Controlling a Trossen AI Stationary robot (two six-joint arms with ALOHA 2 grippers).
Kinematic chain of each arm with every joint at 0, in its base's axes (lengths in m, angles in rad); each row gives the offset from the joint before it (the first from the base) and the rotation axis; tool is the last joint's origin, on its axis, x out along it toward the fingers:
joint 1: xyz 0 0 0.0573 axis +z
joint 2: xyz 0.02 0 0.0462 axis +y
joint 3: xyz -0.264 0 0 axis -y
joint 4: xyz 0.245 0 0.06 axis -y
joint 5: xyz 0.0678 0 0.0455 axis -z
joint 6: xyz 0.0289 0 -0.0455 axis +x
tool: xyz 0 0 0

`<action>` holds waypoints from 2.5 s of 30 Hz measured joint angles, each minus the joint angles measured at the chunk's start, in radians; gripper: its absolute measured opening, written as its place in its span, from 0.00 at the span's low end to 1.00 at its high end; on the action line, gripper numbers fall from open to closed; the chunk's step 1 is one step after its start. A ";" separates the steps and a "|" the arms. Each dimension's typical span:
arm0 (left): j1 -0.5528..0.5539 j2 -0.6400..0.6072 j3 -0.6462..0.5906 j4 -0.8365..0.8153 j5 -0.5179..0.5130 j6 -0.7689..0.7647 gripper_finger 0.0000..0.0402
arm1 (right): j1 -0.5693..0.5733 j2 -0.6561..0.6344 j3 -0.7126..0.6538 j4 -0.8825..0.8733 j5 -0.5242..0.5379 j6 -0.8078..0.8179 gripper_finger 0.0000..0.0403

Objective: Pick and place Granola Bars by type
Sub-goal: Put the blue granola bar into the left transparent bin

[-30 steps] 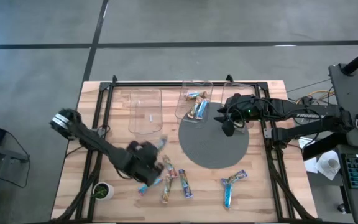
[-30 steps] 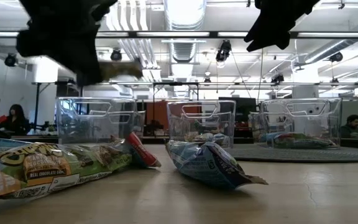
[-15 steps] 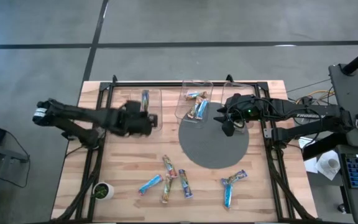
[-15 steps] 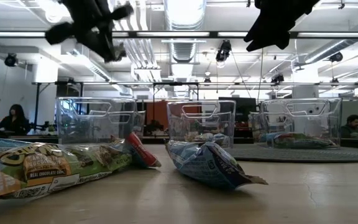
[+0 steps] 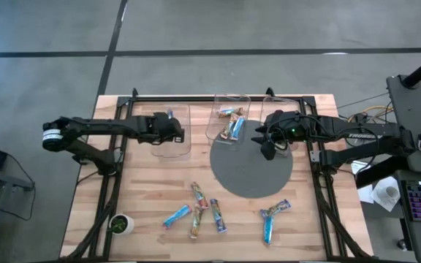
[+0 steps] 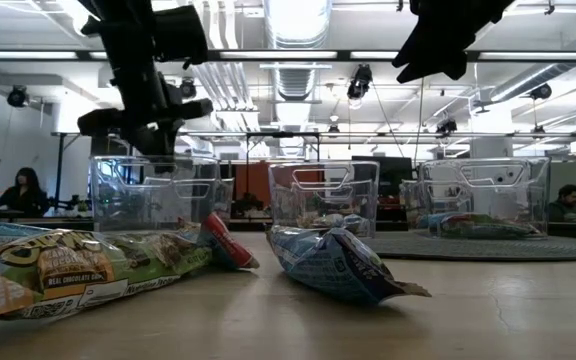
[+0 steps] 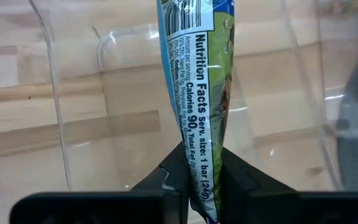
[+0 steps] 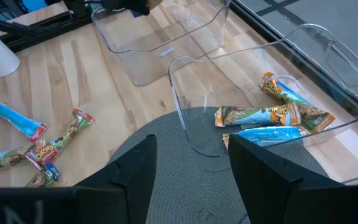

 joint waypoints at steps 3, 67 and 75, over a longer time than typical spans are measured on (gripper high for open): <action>-0.014 0.000 -0.009 0.004 0.004 0.011 0.14 | 0.000 0.000 0.000 0.000 0.000 -0.001 0.47; -0.711 0.924 1.045 -0.110 0.295 -0.921 0.32 | -0.007 -0.001 -0.002 -0.193 -0.113 -0.341 0.47; -0.713 0.984 1.042 -0.063 0.332 -0.937 0.32 | -0.007 -0.002 -0.002 -0.204 -0.113 -0.366 0.47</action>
